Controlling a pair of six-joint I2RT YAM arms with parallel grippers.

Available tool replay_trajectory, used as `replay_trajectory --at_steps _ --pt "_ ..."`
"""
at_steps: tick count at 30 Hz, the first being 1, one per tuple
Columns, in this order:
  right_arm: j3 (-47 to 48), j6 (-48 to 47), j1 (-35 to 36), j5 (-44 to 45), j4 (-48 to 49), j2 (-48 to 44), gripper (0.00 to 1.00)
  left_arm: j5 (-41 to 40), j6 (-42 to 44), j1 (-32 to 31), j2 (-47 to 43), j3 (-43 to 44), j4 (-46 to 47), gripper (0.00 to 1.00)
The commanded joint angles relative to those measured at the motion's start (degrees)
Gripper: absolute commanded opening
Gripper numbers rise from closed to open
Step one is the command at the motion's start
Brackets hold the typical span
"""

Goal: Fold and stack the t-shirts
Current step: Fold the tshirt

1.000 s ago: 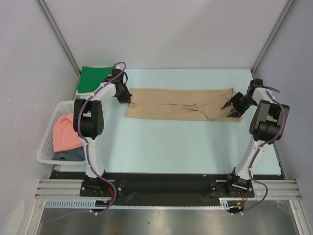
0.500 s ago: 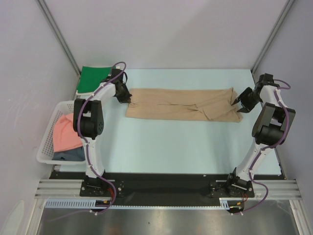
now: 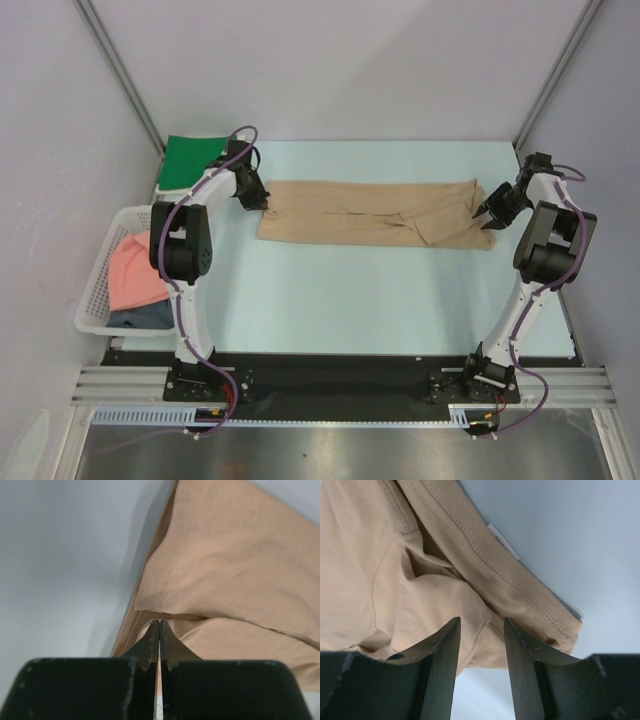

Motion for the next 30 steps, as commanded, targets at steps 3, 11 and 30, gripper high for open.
replay_trajectory --at_steps 3,11,30 --pt "4.14 -0.3 -0.1 -1.04 0.83 1.88 0.45 1.02 0.5 0.41 0.02 1.86 1.3 0.0" --pt "5.81 1.19 0.08 -3.41 1.53 3.99 0.28 0.93 0.23 0.41 0.37 2.21 1.13 0.0" --pt "13.55 22.02 -0.27 -14.49 8.73 1.89 0.0 -0.91 -0.12 0.67 -0.24 2.48 1.39 0.0"
